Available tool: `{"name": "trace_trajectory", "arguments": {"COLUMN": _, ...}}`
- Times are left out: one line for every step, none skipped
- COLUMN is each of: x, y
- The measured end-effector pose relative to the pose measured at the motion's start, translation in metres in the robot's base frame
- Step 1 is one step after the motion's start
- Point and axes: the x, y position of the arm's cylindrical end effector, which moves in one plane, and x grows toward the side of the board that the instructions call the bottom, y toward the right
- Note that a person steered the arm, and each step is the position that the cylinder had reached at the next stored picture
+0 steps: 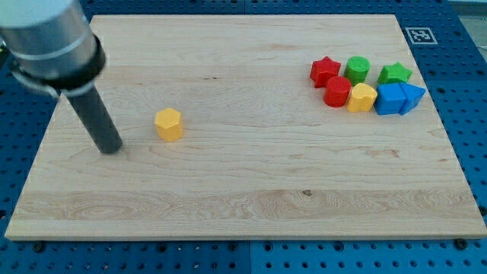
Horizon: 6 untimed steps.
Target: Move the yellow hexagon bottom of the board
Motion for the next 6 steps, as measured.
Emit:
{"name": "trace_trajectory", "arguments": {"x": -0.019, "y": 0.011}}
{"name": "trace_trajectory", "arguments": {"x": -0.008, "y": 0.023}}
{"name": "trace_trajectory", "arguments": {"x": -0.018, "y": 0.051}}
{"name": "trace_trajectory", "arguments": {"x": -0.022, "y": 0.084}}
{"name": "trace_trajectory", "arguments": {"x": -0.019, "y": 0.122}}
{"name": "trace_trajectory", "arguments": {"x": -0.008, "y": 0.156}}
